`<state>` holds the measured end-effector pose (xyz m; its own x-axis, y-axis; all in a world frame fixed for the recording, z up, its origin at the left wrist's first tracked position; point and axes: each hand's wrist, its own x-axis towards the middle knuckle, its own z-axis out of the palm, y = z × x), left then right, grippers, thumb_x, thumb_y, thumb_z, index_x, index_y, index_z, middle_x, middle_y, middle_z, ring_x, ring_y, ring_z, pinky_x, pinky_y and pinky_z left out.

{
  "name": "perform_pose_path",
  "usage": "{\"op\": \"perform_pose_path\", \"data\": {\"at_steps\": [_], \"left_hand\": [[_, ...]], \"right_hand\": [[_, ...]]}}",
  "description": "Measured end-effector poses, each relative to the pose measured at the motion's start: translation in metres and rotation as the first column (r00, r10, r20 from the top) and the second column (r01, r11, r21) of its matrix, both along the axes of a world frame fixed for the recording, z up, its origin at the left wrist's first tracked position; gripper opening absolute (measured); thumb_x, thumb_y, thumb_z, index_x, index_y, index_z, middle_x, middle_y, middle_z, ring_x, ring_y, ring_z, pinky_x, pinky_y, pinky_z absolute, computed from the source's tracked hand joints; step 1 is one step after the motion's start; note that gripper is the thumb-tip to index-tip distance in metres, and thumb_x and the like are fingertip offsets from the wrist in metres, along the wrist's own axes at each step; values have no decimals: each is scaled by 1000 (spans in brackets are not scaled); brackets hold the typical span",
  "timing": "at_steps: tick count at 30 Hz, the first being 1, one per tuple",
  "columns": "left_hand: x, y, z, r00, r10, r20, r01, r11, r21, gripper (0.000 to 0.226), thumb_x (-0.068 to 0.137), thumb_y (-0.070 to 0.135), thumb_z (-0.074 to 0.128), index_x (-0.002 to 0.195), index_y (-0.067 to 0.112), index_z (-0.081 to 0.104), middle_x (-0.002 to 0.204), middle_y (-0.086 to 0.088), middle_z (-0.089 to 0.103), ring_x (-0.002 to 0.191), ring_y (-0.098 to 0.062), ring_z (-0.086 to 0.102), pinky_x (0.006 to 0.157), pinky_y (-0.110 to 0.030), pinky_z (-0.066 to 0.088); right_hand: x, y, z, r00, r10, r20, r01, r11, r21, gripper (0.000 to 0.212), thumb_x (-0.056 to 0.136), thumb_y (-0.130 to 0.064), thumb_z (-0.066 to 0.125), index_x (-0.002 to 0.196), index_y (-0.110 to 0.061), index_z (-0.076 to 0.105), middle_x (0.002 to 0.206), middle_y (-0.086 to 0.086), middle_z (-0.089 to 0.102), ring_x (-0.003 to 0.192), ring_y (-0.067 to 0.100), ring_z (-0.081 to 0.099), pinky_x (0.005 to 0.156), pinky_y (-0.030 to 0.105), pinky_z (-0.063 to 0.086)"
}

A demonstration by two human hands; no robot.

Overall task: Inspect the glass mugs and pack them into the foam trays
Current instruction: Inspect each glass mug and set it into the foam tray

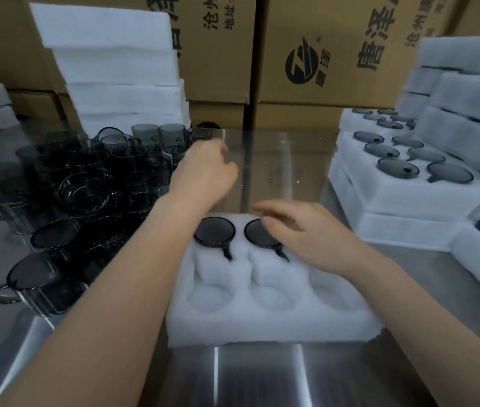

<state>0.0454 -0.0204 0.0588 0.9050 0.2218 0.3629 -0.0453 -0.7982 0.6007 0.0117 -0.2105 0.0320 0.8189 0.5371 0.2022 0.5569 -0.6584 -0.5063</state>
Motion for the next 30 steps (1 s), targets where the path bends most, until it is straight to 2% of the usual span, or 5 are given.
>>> {"op": "perform_pose_path", "data": {"at_steps": [7,14,22,26,30], "left_hand": [[64,19,15,1000,21,-17,-16,975,221,30,92,9,51,121,3,48,134,-14,40,109,-35,51,86,-45,45],[101,37,6,983,35,-181,28,943,333,15,94,8,51,108,2,49,114,-21,52,96,-34,52,75,-42,45],[98,34,-5,999,48,20,-52,948,313,35,92,-5,47,124,0,58,118,-27,58,106,-44,56,87,-49,49],[76,27,4,987,6,159,-39,979,201,41,91,1,48,130,11,58,124,-16,62,112,-37,58,93,-46,50],[36,7,17,937,-97,336,24,977,213,26,88,15,57,112,21,65,101,4,67,90,-15,57,75,-32,45]], "right_hand": [[0,0,-1,1000,-3,13,3,1000,-6,29,97,-24,54,123,-29,65,120,-16,65,110,-3,50,88,3,32],[0,0,-1,1000,-12,17,13,1000,-27,31,97,-27,52,125,-36,62,121,-19,63,113,1,51,106,34,37],[2,-1,-2,1000,1,23,-1,1000,-11,30,96,-25,54,123,-34,63,120,-17,65,113,3,53,104,32,38],[7,-2,-4,998,-25,-51,33,986,163,32,94,-24,58,125,-30,63,112,-16,66,106,-2,57,92,9,39],[15,-5,-1,976,-88,-200,187,811,554,27,96,-16,58,115,-34,60,106,-10,66,98,10,65,91,22,50]]}}
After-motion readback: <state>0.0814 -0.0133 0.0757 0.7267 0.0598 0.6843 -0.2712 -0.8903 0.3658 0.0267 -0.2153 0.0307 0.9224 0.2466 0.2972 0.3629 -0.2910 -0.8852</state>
